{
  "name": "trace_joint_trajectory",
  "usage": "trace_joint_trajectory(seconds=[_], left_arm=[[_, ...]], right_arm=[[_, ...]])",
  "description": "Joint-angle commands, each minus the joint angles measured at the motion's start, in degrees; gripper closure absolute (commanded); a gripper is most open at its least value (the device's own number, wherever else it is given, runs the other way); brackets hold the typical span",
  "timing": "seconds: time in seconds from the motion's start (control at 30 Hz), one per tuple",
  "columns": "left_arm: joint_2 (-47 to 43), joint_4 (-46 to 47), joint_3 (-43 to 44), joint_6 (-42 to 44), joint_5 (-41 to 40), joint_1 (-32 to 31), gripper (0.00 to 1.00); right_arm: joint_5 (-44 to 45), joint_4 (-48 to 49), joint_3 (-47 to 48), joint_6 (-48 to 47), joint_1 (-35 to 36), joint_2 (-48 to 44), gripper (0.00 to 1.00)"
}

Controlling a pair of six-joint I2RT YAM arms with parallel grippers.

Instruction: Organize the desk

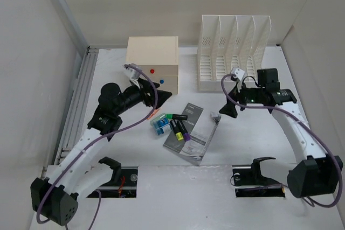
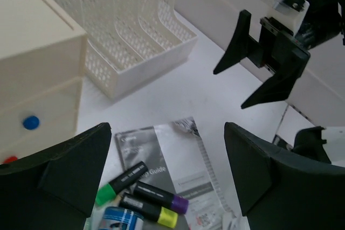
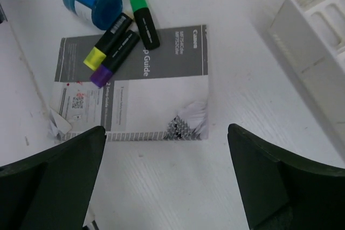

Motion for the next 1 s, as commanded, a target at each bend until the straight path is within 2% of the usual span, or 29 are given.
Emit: trace_joint_trajectory(seconds=[0.0, 0.07, 0.13, 0.17, 0.2, 0.23, 0.27, 0.33, 0.4, 0.57, 0.63, 0.73, 0.87, 0.97], left_arm=[[1.52, 2.14, 1.2, -3.87, -0.04, -4.25, 0.19], [3.45, 0.83, 2.07, -4.75, -2.95, -9.43, 0.2], [7.29, -3.97, 5.48, -3.17, -9.88, -14.26, 0.23], [8.8, -6.1, 6.9, -2.47, -13.3, -19.42, 0.23], [10.12, -7.86, 7.87, -1.94, -16.73, -21.9, 0.25], [11.18, -10.14, 8.57, -1.33, -23.55, -24.02, 0.28], [12.93, -10.86, 9.1, -1.32, -26.66, -28.04, 0.28], [14.0, -10.86, 9.11, -1.32, -34.12, -31.32, 0.28], [16.18, -9.02, 7.44, -2.02, -37.84, -34.83, 0.28], [23.13, -4.99, 5.33, -3.43, -45.23, -37.22, 0.28], [26.21, -1.38, 4.71, -2.91, -46.81, -38.45, 0.31], [29.72, 2.66, 4.19, -2.9, -46.82, -38.45, 0.33], [32.2, 7.58, 2.69, -2.9, -46.13, -38.45, 0.38], [33.51, 10.14, 1.38, -2.21, -46.12, -38.45, 0.46]], right_arm=[[1.4, -1.09, 2.16, 3.09, -0.78, 3.16, 0.0], [0.79, 3.1, 1.12, 7.28, -1.84, 4.76, 0.0], [-0.86, 7.85, -0.99, 11.59, -3.41, 5.9, 0.0], [-2.1, 13.36, -2.31, 13.62, -4.04, 5.91, 0.02], [-2.11, 16.11, -5.19, 18.51, -4.04, 6.52, 0.02], [-2.11, 17.79, -6.09, 19.86, -4.04, 6.53, 0.02], [-2.11, 18.85, -6.62, 20.75, -4.56, 7.13, 0.02], [-0.19, 21.84, -7.68, 24.0, -4.57, 7.92, 0.02], [0.61, 26.04, -9.61, 26.11, -5.18, 8.64, 0.02], [1.14, 30.91, -11.9, 30.6, -5.19, 16.17, 0.03], [4.3, 31.52, -11.9, 31.39, -5.71, 18.73, 0.05], [4.3, 31.52, -11.37, 32.53, -5.71, 23.04, 0.06], [3.07, 31.52, -12.51, 33.24, -5.71, 24.37, 0.08], [2.55, 31.52, -14.0, 33.24, -5.71, 23.75, 0.08]])
